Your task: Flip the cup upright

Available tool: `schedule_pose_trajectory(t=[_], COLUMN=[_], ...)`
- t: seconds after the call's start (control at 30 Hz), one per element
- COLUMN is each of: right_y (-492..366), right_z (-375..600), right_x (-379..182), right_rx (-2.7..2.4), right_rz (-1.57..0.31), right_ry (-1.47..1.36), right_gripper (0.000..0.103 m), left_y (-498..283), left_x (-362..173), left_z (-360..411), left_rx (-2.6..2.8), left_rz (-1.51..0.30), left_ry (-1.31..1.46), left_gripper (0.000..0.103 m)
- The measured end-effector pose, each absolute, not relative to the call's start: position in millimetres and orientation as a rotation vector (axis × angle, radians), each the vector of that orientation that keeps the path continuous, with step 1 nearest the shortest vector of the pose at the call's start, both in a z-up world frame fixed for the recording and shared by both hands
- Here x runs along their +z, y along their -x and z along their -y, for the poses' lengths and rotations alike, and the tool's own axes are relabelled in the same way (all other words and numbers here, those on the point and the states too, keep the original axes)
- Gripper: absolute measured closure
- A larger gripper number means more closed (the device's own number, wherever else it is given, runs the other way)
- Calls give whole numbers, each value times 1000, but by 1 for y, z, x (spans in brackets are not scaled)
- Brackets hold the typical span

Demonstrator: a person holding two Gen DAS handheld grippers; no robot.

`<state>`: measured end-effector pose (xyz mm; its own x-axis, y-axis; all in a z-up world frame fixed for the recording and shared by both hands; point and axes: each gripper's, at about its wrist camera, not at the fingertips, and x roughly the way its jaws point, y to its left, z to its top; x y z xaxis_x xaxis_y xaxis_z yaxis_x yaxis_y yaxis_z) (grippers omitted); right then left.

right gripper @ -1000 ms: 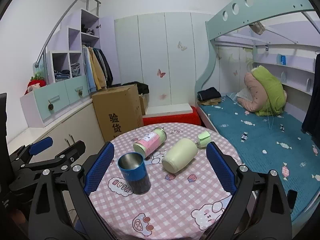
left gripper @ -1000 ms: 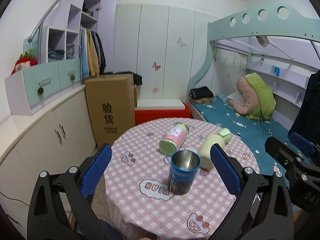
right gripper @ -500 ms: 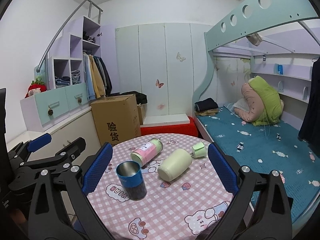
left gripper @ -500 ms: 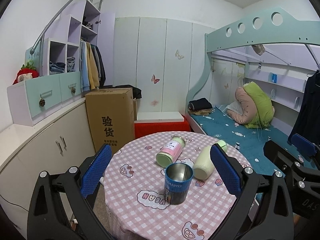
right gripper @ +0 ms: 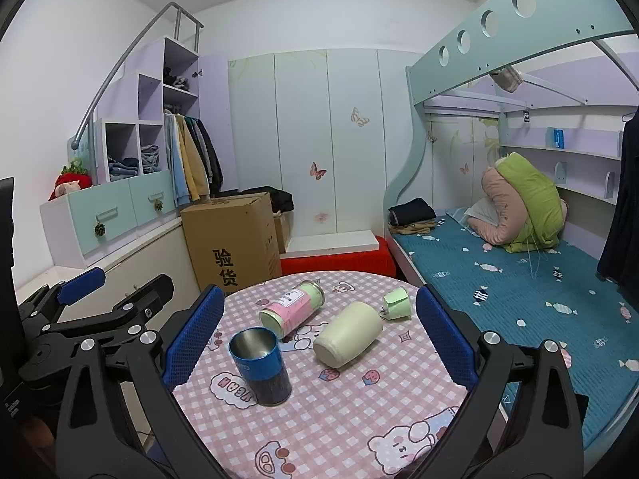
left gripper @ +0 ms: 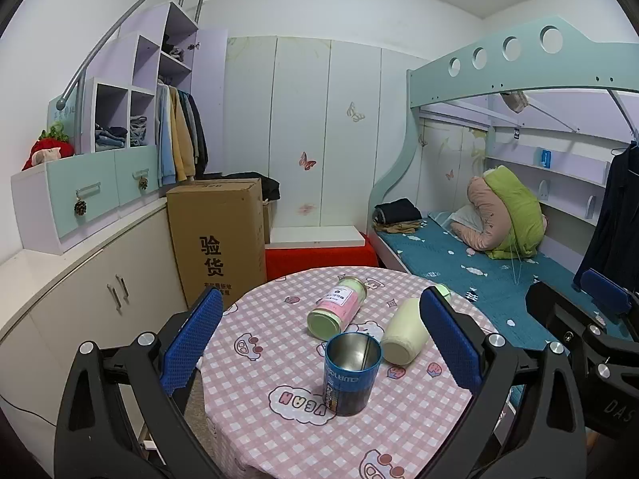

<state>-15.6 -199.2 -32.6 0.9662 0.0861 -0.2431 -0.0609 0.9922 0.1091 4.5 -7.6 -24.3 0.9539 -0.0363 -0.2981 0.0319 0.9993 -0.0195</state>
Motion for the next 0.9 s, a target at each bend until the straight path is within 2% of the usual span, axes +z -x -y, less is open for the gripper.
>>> schedule_pose_trajectory(t=[0.9], right_y=[10], right_z=[200], right_x=[-33], right_rx=[77], right_rz=[-257], right_ry=[-107], right_gripper=[6], left_y=[-7], left_x=[-27], left_z=[8], left_rx=[-28], left_rz=[-306], left_ry=[11], left_gripper=[8])
